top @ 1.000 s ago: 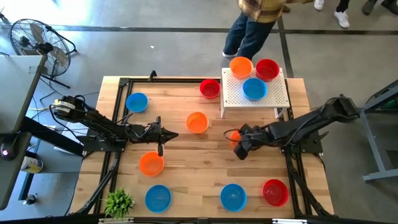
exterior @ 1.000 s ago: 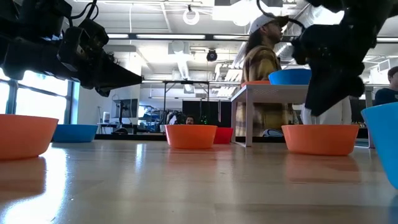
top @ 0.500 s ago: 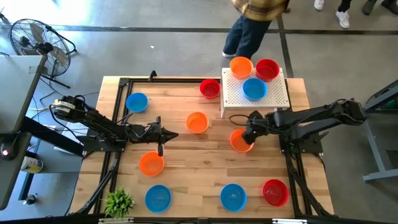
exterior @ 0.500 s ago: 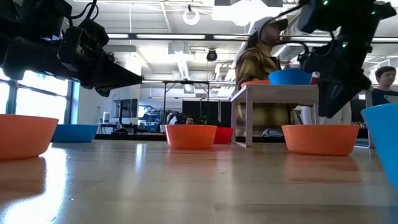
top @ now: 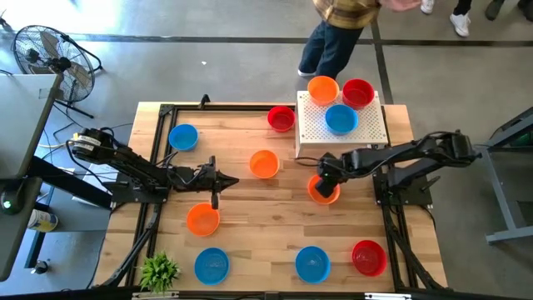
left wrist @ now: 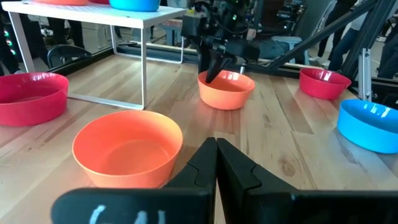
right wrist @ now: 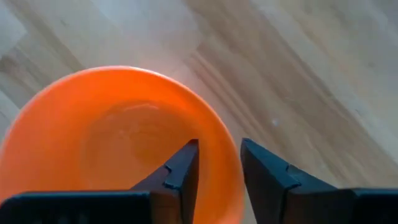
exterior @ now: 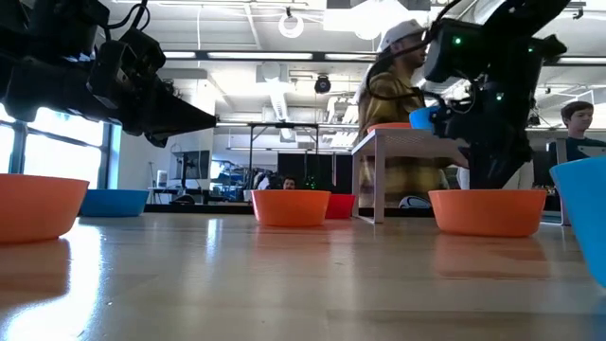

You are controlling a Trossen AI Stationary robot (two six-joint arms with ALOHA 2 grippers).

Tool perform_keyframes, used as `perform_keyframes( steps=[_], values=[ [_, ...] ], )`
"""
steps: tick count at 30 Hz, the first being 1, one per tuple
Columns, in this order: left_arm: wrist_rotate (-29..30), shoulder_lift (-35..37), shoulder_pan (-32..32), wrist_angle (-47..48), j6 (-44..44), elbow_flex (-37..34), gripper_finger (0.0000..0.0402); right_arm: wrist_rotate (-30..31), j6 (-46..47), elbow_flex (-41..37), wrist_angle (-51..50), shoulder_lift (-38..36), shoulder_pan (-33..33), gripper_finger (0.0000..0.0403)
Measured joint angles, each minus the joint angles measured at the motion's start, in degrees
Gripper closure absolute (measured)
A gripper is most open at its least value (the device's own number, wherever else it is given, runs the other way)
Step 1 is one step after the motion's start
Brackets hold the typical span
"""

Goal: Pick & Place Mini bowls
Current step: Stack the orange bowl on the orange bowl on the shelf

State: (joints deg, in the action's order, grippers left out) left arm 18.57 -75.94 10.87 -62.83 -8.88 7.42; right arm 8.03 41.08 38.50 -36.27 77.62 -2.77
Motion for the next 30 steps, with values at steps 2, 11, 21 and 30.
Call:
perform_keyframes(
  steps=[2,11,21,30],
  values=[
    [-0.01,0.0,0.0,0.01,0.01,0.0,0.0401,-1.13,-1.19,0.0,1.38,0.85,-0.23,0.0318],
    [-0.04,0.0,0.0,0.0,0.0,0.0,0.0401,-6.49,-3.89,0.15,3.19,0.9,-0.23,0.0395],
    [-0.05,0.0,0.0,-0.01,0.02,0.01,0.0401,-8.8,-4.69,13.62,-5.08,-1.15,1.01,0.04],
    [-0.05,0.0,0.0,-0.02,0.02,0.02,0.0401,-6.01,-8.74,40.09,-18.87,-0.82,-6.47,0.04]
  ],
)
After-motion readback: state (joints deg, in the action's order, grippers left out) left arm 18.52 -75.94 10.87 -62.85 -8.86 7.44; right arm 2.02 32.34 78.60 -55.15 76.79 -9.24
